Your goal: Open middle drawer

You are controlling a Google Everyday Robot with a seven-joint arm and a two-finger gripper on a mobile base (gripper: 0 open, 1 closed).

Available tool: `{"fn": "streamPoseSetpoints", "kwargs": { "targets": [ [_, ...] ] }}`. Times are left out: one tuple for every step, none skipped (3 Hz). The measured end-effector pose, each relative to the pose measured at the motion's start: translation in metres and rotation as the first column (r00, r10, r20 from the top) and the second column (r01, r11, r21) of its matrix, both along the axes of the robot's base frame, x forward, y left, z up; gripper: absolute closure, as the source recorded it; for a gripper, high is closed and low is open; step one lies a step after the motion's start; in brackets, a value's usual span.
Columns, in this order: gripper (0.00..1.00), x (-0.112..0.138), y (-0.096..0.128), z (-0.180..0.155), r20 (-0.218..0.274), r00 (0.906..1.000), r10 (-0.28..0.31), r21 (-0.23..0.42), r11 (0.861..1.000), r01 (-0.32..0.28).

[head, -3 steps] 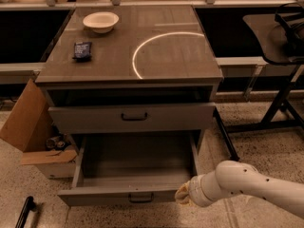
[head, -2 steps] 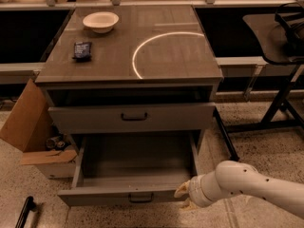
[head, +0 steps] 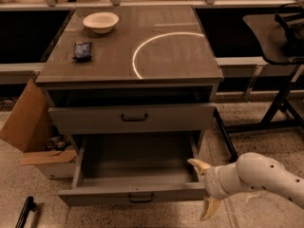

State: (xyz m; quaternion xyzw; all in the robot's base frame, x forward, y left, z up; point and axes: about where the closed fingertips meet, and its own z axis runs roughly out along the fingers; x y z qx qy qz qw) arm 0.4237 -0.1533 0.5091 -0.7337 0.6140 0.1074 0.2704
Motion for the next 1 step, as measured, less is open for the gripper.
{"fn": "streamPoseSetpoints", "kwargs": {
  "targets": [
    [0.0,0.022,-0.0456,0.0258,0.007,0.9985,-0.055,-0.031,0.998,0.055]
  ]
}}
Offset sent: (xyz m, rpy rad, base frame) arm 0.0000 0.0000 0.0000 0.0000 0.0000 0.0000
